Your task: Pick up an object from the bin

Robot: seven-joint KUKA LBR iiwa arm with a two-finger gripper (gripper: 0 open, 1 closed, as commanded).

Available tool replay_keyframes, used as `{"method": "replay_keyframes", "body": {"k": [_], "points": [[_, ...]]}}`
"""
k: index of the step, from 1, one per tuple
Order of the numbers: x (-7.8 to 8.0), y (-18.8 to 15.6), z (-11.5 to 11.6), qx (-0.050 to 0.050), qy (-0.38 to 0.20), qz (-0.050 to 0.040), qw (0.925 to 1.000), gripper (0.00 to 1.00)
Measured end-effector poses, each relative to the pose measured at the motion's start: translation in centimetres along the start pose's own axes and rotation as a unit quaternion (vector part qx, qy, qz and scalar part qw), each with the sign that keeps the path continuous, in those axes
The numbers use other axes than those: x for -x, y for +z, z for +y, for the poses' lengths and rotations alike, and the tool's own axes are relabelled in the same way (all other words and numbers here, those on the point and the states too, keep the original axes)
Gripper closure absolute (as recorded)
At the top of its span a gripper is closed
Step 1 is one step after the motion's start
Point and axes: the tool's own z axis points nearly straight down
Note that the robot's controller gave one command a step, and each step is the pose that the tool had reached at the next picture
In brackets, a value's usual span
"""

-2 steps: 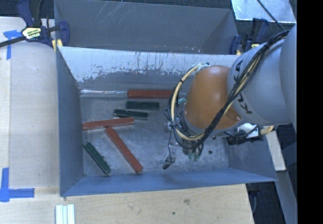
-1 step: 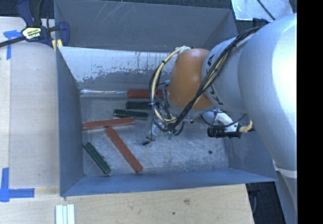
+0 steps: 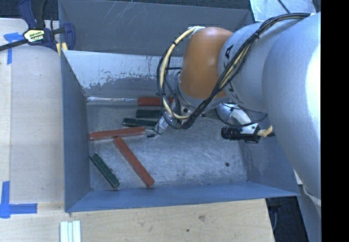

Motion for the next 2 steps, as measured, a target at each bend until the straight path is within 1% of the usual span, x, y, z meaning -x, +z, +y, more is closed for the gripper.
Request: {"method": "replay_keyframes", "body": {"k": [1,2], "points": [[-0.5,1.1,0.8,-0.003,-0.023,0.0023,0.9997,0.0],[-2.7,7.1,5.5,-0.002,-0.041,0.0021,0.9992,0.0]]}}
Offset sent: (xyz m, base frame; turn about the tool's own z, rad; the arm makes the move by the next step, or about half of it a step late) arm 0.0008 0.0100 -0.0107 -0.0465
